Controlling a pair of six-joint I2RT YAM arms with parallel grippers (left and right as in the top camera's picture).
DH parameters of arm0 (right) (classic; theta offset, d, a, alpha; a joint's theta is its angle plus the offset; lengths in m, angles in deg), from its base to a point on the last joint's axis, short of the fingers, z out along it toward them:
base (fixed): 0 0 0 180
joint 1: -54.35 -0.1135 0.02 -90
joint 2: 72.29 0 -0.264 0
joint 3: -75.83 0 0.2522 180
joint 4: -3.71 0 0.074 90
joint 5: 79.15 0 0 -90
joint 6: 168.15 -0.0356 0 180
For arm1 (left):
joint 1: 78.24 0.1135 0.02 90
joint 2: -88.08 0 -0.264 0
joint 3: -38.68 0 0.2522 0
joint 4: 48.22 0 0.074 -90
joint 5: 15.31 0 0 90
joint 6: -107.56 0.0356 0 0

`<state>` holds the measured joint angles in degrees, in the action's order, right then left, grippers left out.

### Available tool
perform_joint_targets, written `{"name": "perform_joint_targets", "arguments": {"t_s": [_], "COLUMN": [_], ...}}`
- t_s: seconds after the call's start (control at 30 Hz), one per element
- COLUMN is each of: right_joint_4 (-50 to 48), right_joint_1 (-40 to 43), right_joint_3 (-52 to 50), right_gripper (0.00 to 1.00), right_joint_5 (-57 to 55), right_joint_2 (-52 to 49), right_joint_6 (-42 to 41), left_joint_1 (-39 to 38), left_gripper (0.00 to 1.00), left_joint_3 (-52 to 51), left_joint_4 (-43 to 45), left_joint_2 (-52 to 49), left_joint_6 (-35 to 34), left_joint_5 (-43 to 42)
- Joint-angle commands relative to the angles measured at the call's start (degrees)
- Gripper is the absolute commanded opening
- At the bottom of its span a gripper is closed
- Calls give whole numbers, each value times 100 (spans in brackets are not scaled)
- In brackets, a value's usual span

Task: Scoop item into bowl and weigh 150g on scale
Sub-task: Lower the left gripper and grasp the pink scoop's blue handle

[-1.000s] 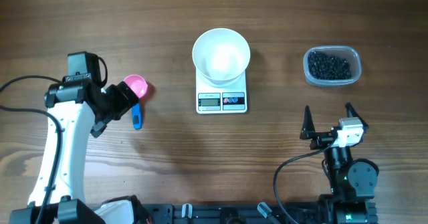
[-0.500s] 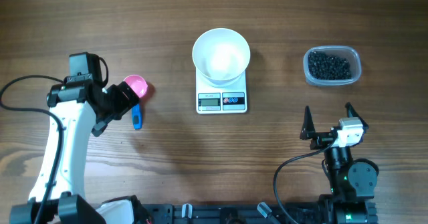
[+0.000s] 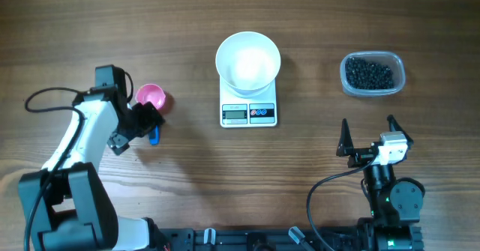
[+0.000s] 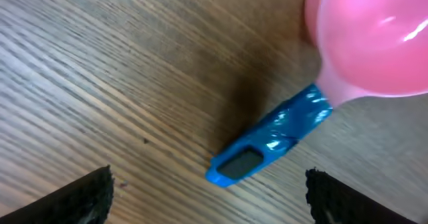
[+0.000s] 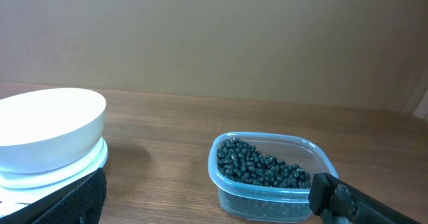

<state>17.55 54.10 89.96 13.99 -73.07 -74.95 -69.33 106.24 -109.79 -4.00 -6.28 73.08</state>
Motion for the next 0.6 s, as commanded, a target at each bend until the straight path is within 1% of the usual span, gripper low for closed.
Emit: {"name": "perform_joint_targets", "arguments": {"t_s": [0.0,0.03,0.07,0.2,0.23,0.33,0.37,0.47,0.5,0.53,0.57], "right_joint_4": [-11,-11,-11,-11,-11,-11,-11,-11,-11,-11,-11], "right_joint_1": [-22,-22,-22,-22,-22,-22,-22,-22,-22,-22,-22], "right_joint_3": [-7,-7,-7,-7,-7,-7,-7,-7,-7,-7,-7], "right_gripper": [100,100,100,100,100,100,100,100,100,100,100], "right_joint_5": [-13,-13,-13,-13,-13,-13,-13,-13,-13,-13,-13], "right_joint_2": [35,35,35,35,35,35,35,35,35,35,35], "right_joint_6": [-59,-59,-59,-59,-57,-59,-59,-57,-59,-57,-59], "left_joint_1": [26,26,26,26,26,26,26,26,26,26,26], "left_gripper": [96,96,94,94,93,92,88,87,83,77,75], "left_joint_3": [-275,-291,-291,-293,-293,-304,-328,-393,-393,-393,-393], "left_joint_4": [358,483,588,1121,1226,1248,1248,1276,1298,1316,1320], "left_joint_2": [-57,-57,-57,-59,-59,-87,-114,-313,-363,-387,-389], "left_joint_6": [518,616,691,723,837,870,929,1045,1086,1152,1156], "left_joint_5": [-393,-503,-501,-433,-437,-435,-437,-463,-544,-634,-649]}}
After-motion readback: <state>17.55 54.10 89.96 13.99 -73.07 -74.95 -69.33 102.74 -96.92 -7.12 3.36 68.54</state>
